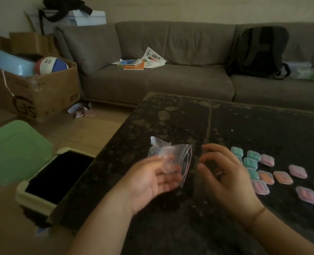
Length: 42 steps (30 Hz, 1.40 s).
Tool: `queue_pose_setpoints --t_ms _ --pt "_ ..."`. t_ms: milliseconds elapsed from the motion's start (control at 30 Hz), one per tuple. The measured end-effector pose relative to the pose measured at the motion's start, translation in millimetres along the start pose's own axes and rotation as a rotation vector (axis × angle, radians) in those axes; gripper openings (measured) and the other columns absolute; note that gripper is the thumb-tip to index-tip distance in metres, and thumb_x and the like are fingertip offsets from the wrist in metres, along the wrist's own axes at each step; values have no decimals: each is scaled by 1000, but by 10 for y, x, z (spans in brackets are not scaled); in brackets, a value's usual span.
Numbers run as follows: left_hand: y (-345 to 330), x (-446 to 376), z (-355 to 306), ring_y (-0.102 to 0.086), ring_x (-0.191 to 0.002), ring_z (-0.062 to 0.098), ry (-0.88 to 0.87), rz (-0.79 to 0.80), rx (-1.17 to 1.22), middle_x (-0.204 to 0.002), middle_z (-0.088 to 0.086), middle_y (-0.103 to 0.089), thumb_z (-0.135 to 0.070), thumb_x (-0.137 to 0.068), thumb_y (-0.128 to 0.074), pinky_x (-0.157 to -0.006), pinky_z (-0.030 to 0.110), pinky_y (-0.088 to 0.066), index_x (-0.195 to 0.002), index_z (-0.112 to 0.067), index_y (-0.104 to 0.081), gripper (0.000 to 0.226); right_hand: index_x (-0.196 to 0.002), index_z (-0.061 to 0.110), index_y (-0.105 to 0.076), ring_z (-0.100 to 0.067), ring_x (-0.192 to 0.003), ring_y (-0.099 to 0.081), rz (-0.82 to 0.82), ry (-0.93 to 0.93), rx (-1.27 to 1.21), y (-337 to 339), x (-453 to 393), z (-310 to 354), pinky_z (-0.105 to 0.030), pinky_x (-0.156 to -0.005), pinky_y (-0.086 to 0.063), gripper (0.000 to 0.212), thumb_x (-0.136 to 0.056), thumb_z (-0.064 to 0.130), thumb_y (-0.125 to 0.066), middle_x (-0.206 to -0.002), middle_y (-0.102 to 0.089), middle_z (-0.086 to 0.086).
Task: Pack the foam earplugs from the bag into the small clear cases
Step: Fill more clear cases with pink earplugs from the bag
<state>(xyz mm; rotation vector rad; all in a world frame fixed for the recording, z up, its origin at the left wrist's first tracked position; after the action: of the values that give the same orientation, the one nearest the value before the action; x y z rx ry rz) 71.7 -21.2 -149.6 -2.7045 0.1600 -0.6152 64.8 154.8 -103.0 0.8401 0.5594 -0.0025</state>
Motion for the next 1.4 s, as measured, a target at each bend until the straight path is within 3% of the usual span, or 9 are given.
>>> queue_pose_setpoints --t_ms 200,367,467,567,667,1000,1100,1233,1400 --pt "536 -271 -314 -68 -89 25 -99 -287 214 -103 12 -68 -18 -101 -55 -72 37 -53 -123 -13 -60 23 -111 45 -65 -20 -145 1 342 -90 266 -627 -296 -266 -39 -112 -29 22 -95 43 -50 -160 1 11" --pt "747 -443 -633 -66 -99 12 -385 -582 -212 -107 -2 -67 -14 -92 -71 -92 32 -53 -131 -21 -57 42 -115 52 -63 -17 -142 5 331 -63 252 -855 -507 -248 -45 -112 -30 27 -95 46 -47 -160 5 12" --pt "680 -606 -565 -64 -99 4 -409 -568 -262 -110 -1 -68 -10 -90 -74 -76 17 -45 -139 -24 -51 56 -115 53 -63 -19 -143 3 308 -99 264 -927 -609 -242 -45 -113 -28 38 -88 62 -37 -161 2 11" --pt "608 -803 -419 -65 -107 10 -354 -535 -303 -121 3 -67 -10 -87 -77 -72 15 -44 -139 -25 -49 61 -107 42 -70 -22 -144 -2 296 -163 344 -994 -693 -276 -42 -112 -30 38 -90 62 -43 -161 -2 10" --pt "589 -884 -357 -64 -95 5 -326 -525 -349 -110 1 -68 -8 -86 -78 -67 14 -43 -136 -28 -48 62 -106 38 -70 -24 -145 -7 325 -209 412 -1104 -741 -342 -43 -110 -33 39 -89 63 -46 -161 -6 8" --pt "582 -913 -269 -63 -109 17 -244 -444 -475 -120 0 -60 1 -86 -71 -94 42 -59 -136 -31 -45 65 -123 37 -61 -23 -143 -10 335 -256 301 -1206 -728 -374 -44 -111 -28 50 -87 68 -43 -156 -22 10" --pt "589 -919 -264 -61 -109 16 -229 -416 -536 -121 1 -59 4 -88 -65 -94 40 -57 -138 -30 -45 63 -122 36 -61 -21 -140 -11 363 -251 247 -1207 -723 -382 -42 -110 -26 53 -82 69 -51 -151 -28 12" --pt "582 -909 -253 -59 -105 12 -213 -369 -612 -120 -1 -59 1 -90 -65 -74 24 -52 -138 -33 -44 62 -123 37 -60 -20 -139 -8 375 -219 269 -1163 -716 -365 -42 -110 -24 54 -80 68 -56 -150 -28 14" --pt "555 -889 -256 -56 -106 10 -219 -357 -659 -120 -6 -57 -3 -91 -67 -81 27 -50 -136 -33 -43 59 -134 40 -50 -28 -143 1 527 -159 453 -1216 -711 -327 -47 -113 -20 60 -80 64 -59 -157 -15 10"
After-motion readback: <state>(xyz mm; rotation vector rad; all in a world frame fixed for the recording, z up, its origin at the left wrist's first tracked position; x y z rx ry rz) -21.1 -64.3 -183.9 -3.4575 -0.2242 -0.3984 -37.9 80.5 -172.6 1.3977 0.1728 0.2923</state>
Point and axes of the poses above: each hand's wrist, its own x-axis away from the middle knuckle, its own y-axis out of the back of the hand, z = x × y, the point moved 8 cm from there along -x, towards the middle knuckle
